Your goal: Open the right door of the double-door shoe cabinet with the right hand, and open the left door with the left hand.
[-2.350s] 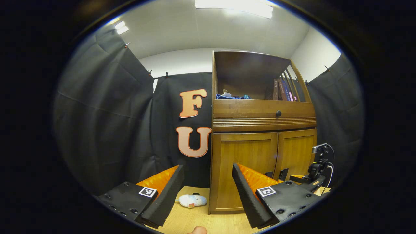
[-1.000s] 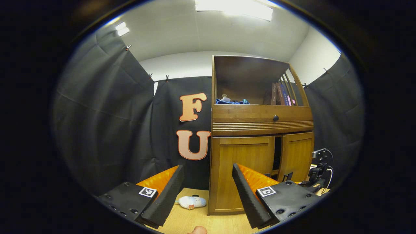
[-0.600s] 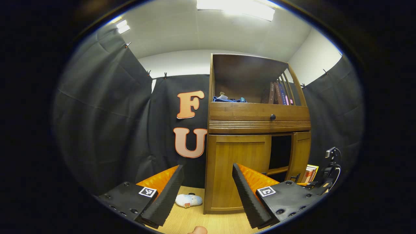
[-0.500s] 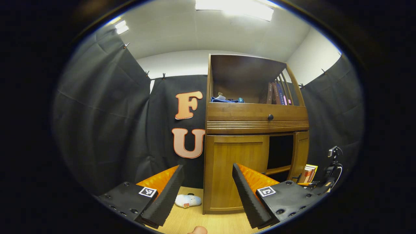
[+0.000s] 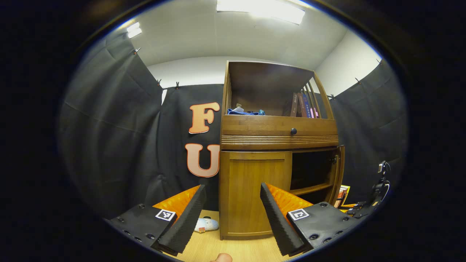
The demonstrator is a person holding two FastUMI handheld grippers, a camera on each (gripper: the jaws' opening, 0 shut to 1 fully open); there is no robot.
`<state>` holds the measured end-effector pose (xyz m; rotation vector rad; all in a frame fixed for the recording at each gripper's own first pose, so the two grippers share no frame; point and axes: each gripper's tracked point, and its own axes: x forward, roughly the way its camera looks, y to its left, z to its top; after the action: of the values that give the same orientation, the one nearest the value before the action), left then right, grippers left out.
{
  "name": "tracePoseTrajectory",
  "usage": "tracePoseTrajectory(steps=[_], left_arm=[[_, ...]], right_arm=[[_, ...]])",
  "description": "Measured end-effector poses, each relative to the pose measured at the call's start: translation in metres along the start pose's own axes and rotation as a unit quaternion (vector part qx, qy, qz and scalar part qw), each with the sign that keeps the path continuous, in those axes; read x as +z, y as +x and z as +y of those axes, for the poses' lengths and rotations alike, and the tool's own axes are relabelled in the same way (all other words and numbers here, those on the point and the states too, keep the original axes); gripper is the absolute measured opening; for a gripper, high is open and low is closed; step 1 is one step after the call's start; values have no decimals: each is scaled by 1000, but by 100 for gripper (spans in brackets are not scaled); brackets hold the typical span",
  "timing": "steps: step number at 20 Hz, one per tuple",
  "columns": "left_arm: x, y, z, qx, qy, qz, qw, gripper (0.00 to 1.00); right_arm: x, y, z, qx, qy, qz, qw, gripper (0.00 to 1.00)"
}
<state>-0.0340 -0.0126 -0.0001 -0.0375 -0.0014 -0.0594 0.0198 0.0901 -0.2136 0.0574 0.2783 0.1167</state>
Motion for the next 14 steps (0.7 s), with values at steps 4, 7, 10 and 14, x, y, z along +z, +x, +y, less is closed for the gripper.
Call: tracePoseTrajectory(steps=[4,7,10,14], left_arm=[[-4,2,-9,-7,-2,1,1000,96],[-4,5,-20,-18,-7,3,1000,96],[-5,6,-34,-31,-12,5,999,96],[-7,7,-53,-44,-10,8,999,96]], right_arm=[[0,-13,-17,-24,-5,-2,1000,23],[2,-23,-36,-45,-18,-5,999,19],[2,-34,-54,-63,-15,-2,998,9],[5,-42,-81,-87,-35,-2,996,13]])
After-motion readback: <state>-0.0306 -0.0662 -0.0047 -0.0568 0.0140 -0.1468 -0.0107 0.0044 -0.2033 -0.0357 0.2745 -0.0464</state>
